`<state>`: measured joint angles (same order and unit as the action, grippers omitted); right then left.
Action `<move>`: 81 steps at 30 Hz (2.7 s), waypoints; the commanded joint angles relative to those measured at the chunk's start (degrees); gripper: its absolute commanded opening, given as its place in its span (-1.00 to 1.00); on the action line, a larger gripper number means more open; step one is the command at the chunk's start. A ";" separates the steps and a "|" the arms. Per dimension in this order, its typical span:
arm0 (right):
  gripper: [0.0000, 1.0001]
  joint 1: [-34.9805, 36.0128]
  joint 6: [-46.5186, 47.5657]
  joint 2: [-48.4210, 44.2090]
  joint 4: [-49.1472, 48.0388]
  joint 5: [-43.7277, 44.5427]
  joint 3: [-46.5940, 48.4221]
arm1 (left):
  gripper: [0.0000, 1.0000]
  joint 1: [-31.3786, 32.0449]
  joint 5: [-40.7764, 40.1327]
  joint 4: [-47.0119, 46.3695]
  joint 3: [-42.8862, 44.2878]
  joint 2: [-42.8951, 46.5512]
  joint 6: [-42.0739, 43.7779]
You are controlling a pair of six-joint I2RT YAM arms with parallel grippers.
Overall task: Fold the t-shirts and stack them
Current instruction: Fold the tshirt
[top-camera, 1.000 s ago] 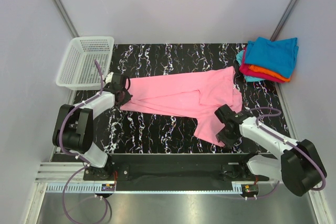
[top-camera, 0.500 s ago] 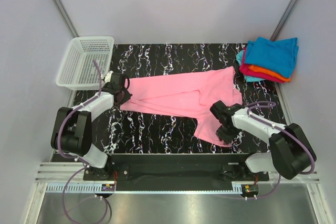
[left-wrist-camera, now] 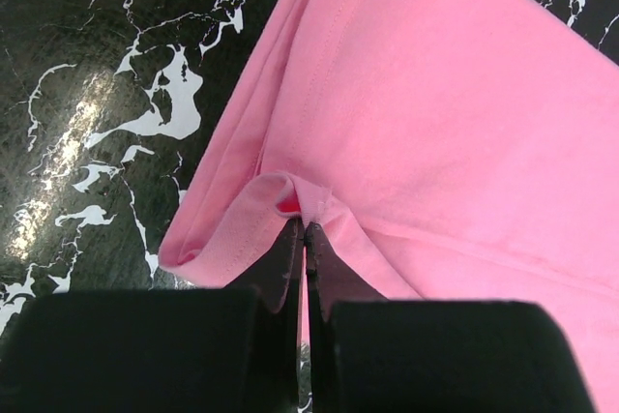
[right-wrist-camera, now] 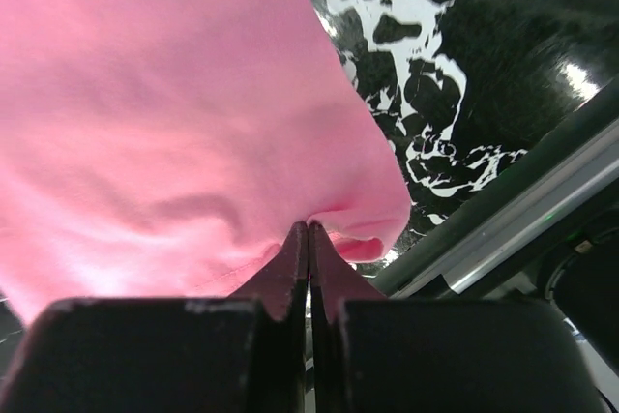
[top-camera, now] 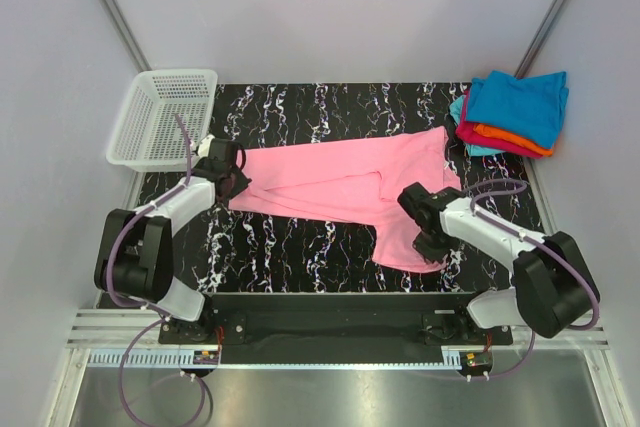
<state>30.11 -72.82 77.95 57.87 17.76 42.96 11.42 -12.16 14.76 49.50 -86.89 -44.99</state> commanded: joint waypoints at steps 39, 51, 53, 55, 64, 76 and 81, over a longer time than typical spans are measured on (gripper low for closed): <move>-1.00 -1.01 15.42 2.98 9.55 29.26 26.65 | -1.00 3.96 -6.55 13.18 -8.36 31.70 -5.81; -1.00 -12.52 32.38 10.11 -8.54 23.99 31.13 | -1.00 3.96 -11.57 13.63 -1.42 22.21 -7.13; -1.00 -13.23 34.57 11.78 -10.84 23.99 33.41 | -1.00 3.96 -12.18 13.62 0.42 19.32 -7.83; -1.00 -14.11 35.89 14.50 -13.29 24.52 35.86 | -1.00 3.96 -12.01 13.10 2.35 16.42 -8.36; -1.00 -17.10 43.19 27.95 -20.42 17.31 47.46 | -1.00 2.73 -13.24 12.04 10.88 5.52 -8.27; -1.00 -18.77 48.65 37.62 -23.33 12.74 55.56 | -1.00 -1.05 -15.52 10.81 15.36 -2.66 -8.97; -1.00 -19.38 50.58 39.90 -24.12 10.81 57.14 | -1.00 -1.40 -15.35 9.41 16.60 -5.56 -8.71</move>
<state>11.42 -24.56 116.84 36.21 30.24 97.23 10.50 -24.77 27.40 63.24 -91.44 -53.23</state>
